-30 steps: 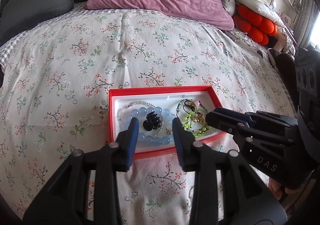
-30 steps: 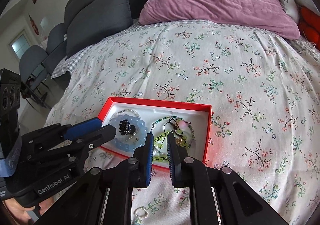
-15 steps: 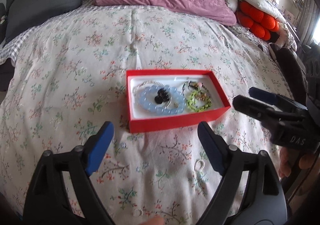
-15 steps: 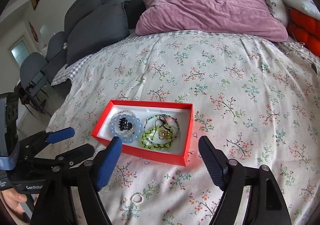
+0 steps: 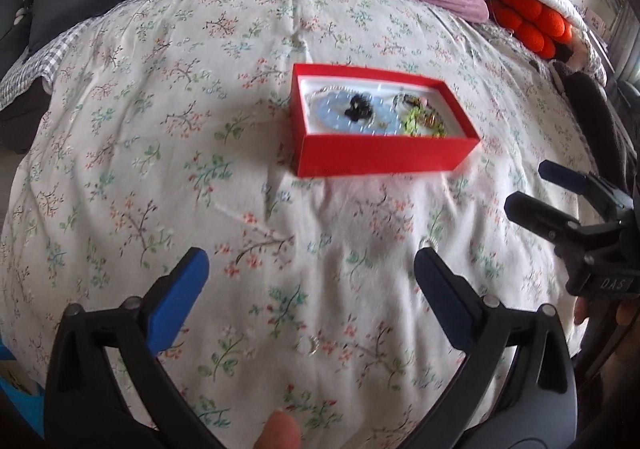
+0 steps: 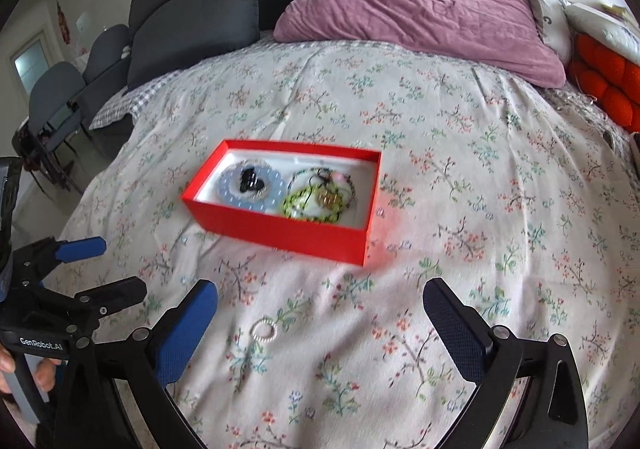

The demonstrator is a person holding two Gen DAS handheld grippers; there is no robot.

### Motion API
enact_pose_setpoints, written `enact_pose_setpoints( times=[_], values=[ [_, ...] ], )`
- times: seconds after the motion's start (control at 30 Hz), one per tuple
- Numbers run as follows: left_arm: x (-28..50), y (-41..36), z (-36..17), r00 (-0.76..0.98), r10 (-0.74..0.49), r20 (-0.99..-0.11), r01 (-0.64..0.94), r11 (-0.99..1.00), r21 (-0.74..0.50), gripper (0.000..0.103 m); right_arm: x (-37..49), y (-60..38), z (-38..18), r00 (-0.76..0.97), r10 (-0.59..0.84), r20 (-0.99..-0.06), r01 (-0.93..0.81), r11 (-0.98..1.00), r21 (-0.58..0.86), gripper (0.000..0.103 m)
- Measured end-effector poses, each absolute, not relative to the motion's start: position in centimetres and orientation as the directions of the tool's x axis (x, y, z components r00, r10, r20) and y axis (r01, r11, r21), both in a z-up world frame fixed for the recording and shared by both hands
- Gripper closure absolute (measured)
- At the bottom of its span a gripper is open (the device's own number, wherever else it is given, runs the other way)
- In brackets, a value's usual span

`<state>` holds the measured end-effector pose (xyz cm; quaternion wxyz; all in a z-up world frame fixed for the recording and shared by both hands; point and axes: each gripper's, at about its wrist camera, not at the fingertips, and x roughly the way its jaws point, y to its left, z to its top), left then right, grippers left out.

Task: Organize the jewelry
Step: 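Withdraw both open tools from the box toward the two rings, then grasp the silver ring with the left tool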

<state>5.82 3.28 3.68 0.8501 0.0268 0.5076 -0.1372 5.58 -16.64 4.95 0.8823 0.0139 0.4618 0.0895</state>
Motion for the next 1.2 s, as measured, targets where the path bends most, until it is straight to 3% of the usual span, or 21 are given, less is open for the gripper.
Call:
enact_pose_setpoints(
  times=[0.4,0.77,1.2],
  values=[
    [2.8,6.3,-0.4,0.385,-0.122,-0.915,0.312,0.95,0.005,0.001,2.5,-13.9,1.2,0.47,0.144,-0.871,-0.234,0.972,0.034,0.0],
    [0.5,5.1,-2.8,0.424,-0.153,-0.893,0.445,0.894,0.058,0.001,2.1,-12.4,-4.0,0.368,0.122,-0.922,-0.308,0.951,0.003,0.0],
    [0.8,5.2,-3.5,0.428,-0.17,-0.888,0.488,0.87,0.068,0.0,2.1,-11.9,-4.8,0.418,0.119,-0.901,-0.331,0.943,-0.029,0.0]
  ],
)
